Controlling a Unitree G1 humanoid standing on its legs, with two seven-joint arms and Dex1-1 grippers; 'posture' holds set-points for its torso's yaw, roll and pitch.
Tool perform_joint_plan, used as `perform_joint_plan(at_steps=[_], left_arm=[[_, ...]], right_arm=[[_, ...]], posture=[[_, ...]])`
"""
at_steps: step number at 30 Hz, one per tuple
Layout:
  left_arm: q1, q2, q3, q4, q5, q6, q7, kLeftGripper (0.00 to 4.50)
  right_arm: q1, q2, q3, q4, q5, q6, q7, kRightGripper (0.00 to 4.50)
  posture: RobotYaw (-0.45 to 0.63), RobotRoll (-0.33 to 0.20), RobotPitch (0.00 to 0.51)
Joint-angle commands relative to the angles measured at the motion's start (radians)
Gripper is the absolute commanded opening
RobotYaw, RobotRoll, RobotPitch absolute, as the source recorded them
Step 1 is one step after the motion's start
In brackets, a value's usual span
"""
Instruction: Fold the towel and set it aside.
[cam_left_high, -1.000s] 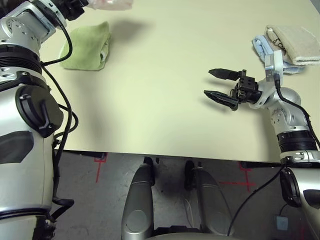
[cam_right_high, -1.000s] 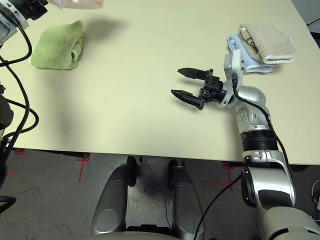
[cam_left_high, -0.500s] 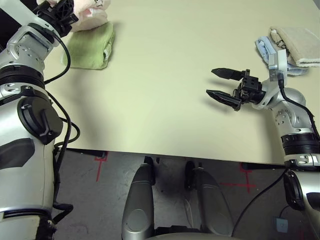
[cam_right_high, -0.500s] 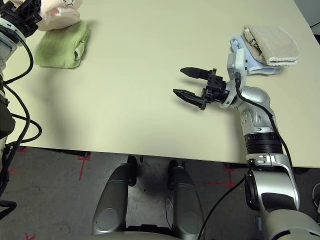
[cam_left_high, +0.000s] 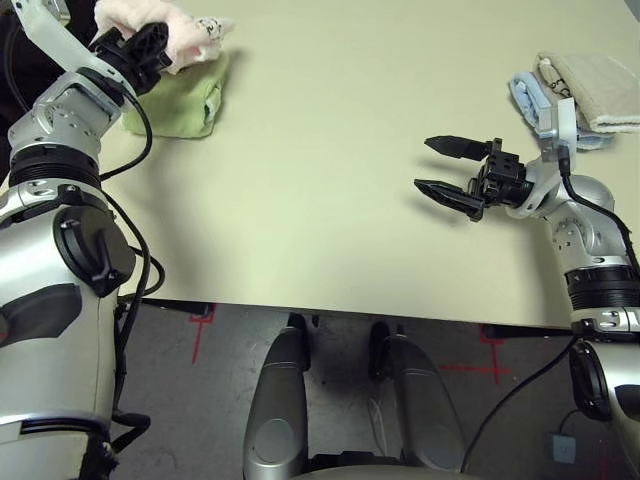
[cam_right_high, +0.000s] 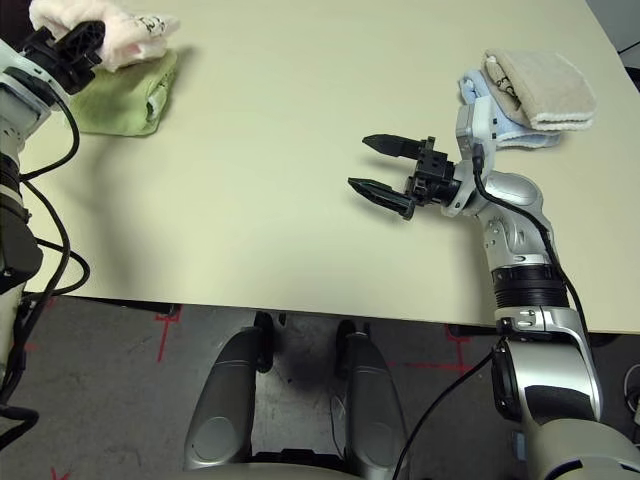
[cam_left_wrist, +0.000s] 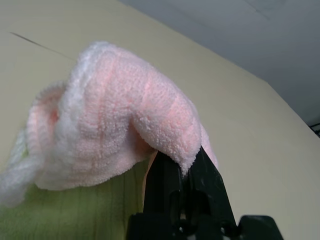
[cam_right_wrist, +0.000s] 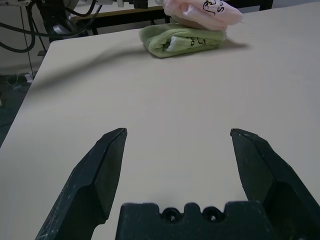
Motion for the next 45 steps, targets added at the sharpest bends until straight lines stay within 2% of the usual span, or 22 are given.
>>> perform_joint_plan(at_steps=[1,7,15,22,28,31,34,41,43,45], left_arm=[[0.056,0.061,0.045,-0.072,-0.042,0.126,0.064,0.02],[0.14,0.054,0.169,-0.282,-0.171,0.378,0.234,0.02],[0.219,-0.051,0.26,-0.558,-0.311,0.613,0.416,0.02],[0.262,-0.145,0.304,-0.627,-0.359,0.645,0.541,0.02],[0.279,-0.179,0.343,-0.635,-0.367,0.62,0.653,0.02],[0.291,-0.185,0.357,-0.647,-0.371,0.622,0.705,0.78],[0.294,-0.187,0.361,-0.66,-0.385,0.638,0.732,1.84],[0.253,-0.161,0.401,-0.771,-0.484,1.028,0.821,4.4],[0.236,-0.144,0.408,-0.811,-0.503,1.167,0.807,4.48],[0.263,-0.08,0.31,-0.828,-0.634,1.22,0.757,4.48]], right_arm=[[0.011,-0.013,0.002,0.006,0.003,-0.011,0.013,4.5],[-0.005,-0.015,0.01,0.043,-0.007,-0.025,0.029,4.5],[-0.026,-0.008,0.015,0.082,-0.017,-0.047,0.044,4.5],[-0.018,-0.018,0.012,0.083,-0.019,-0.058,0.049,4.5],[-0.011,-0.023,0.011,0.072,-0.018,-0.057,0.047,4.5],[-0.01,-0.025,0.012,0.067,-0.017,-0.055,0.046,4.5],[-0.008,-0.025,0.013,0.063,-0.016,-0.054,0.046,4.5],[-0.017,-0.025,0.015,0.07,-0.017,-0.055,0.049,4.5],[-0.022,-0.024,0.014,0.08,-0.018,-0.06,0.051,4.5],[-0.026,-0.021,0.015,0.089,-0.02,-0.065,0.052,4.5]], posture=[[0.06,0.0,0.316],[0.08,0.0,0.32],[0.08,0.0,0.318],[0.07,0.0,0.316],[0.06,0.0,0.312],[0.07,0.0,0.311],[0.07,0.0,0.311],[0.08,0.0,0.309],[0.09,0.0,0.309],[0.09,0.0,0.31]])
